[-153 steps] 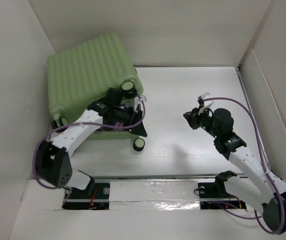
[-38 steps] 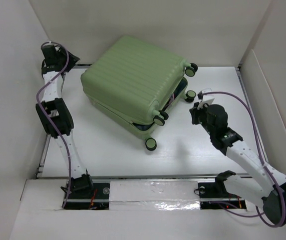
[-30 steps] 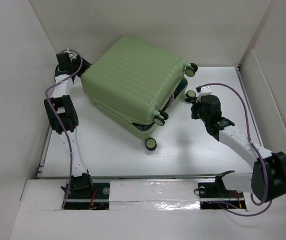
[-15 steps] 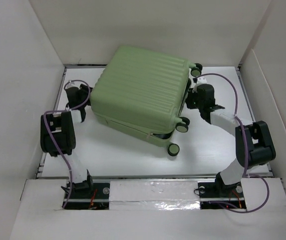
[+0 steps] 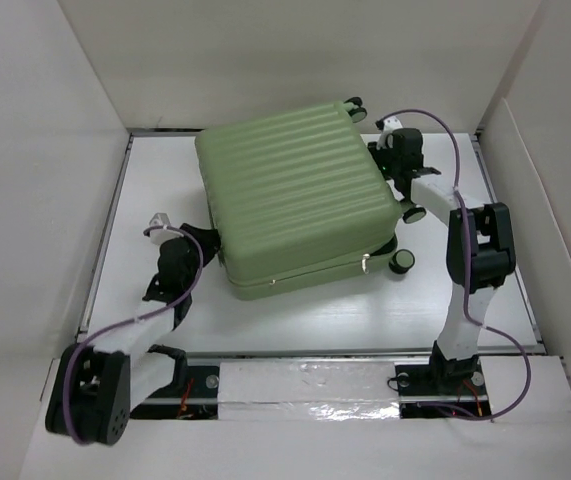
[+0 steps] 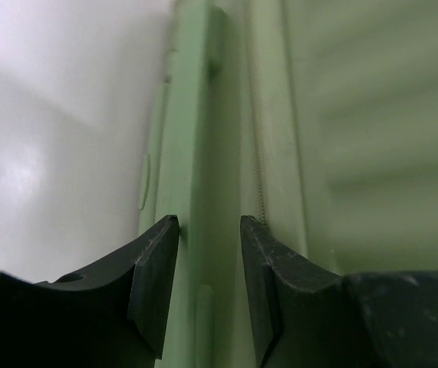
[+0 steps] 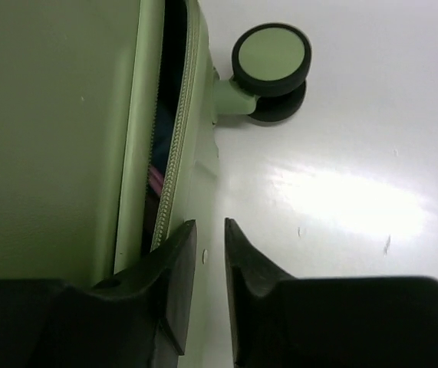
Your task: Pack the luggage
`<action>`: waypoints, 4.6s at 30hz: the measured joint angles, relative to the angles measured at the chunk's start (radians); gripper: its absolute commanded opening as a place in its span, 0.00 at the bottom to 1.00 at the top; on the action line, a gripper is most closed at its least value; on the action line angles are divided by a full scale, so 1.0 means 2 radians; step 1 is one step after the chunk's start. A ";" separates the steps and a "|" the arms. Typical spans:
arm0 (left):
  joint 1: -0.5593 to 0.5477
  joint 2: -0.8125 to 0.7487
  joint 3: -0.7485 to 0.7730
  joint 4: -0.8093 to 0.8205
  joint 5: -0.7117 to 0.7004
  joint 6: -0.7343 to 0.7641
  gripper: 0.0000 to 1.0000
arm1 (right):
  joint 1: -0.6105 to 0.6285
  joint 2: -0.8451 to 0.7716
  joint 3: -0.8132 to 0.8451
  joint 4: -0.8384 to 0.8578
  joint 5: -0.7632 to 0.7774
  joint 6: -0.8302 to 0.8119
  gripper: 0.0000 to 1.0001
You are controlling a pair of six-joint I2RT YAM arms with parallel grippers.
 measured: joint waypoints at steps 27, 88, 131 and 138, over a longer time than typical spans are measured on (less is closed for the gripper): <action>-0.127 -0.092 -0.019 -0.093 0.024 0.019 0.38 | 0.011 -0.350 -0.105 0.025 -0.196 -0.025 0.21; -0.090 0.123 0.014 0.099 0.030 0.047 0.00 | -0.070 -0.458 -0.431 0.036 0.091 0.045 0.18; -0.209 -0.155 0.045 -0.253 0.001 0.085 0.05 | 0.121 -0.683 -0.636 0.106 -0.115 0.047 0.47; -0.209 -0.113 0.072 -0.244 0.001 0.100 0.05 | 0.145 -0.612 -0.626 0.170 -0.113 0.034 0.47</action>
